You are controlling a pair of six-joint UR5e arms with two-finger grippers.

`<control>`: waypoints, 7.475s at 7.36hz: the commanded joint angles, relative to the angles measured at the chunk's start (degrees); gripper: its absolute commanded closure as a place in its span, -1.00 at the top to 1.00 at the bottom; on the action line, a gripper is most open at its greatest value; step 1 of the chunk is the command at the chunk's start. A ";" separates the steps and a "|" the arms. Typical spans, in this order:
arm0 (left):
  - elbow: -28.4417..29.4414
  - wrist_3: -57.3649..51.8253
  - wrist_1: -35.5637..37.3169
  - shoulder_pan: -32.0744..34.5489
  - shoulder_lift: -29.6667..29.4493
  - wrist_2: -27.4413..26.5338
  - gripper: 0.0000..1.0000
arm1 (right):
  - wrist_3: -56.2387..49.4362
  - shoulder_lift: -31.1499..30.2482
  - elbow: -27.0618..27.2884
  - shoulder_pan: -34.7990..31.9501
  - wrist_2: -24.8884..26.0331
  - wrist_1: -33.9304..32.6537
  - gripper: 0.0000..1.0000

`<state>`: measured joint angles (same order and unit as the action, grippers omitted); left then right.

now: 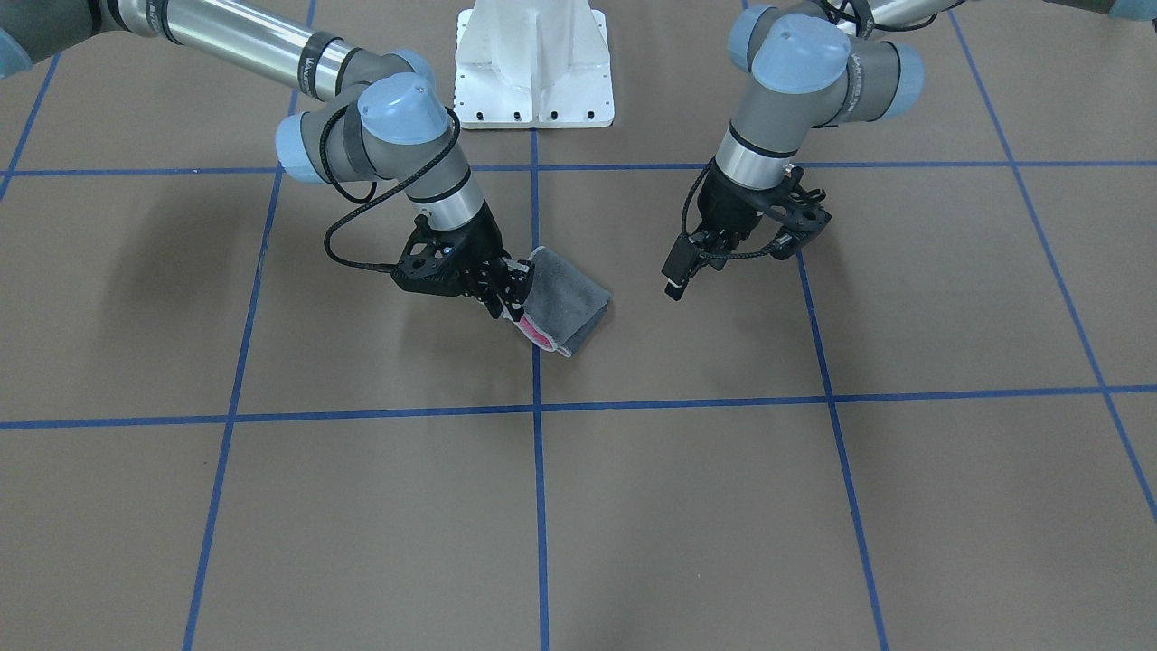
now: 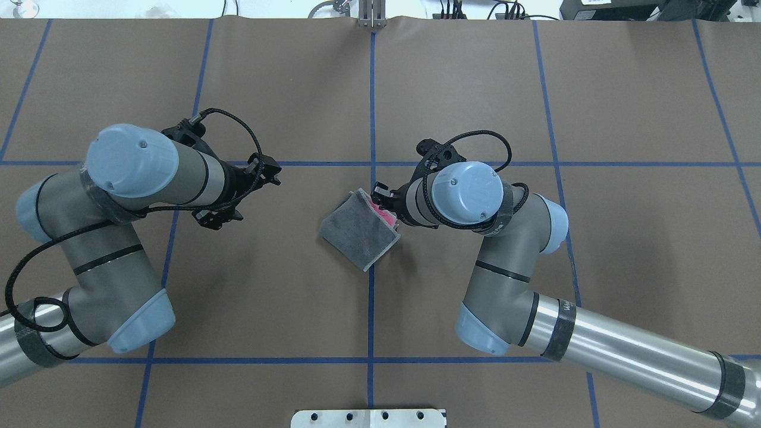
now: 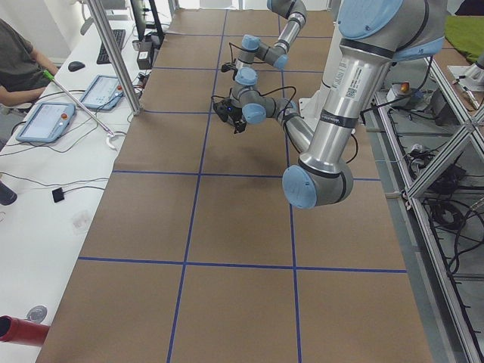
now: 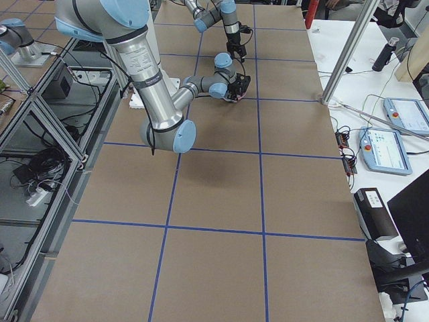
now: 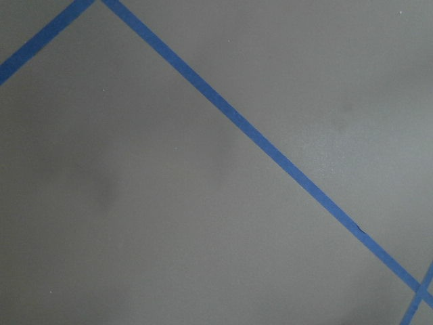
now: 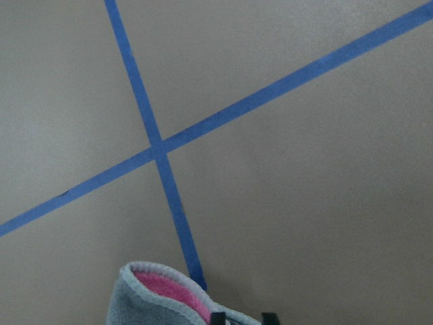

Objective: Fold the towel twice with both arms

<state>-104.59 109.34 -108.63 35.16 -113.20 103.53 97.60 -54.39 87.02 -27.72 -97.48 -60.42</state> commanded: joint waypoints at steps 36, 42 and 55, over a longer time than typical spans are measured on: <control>8.04 8.58 -0.44 -1.23 -11.37 -0.18 1.00 | -0.48 2.35 -1.32 -0.23 1.32 -4.62 -1.00; 15.64 9.67 -14.41 -3.16 -12.39 -2.28 -1.00 | -0.40 2.44 -1.24 -0.23 1.24 -4.62 -1.00; 15.83 8.96 -14.15 -5.89 -7.92 -2.46 -1.00 | -0.40 2.27 -1.24 -0.23 1.24 -4.44 -1.00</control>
<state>-88.04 118.30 -122.78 29.23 -122.18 101.10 97.21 -52.05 85.78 -27.95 -96.24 -64.94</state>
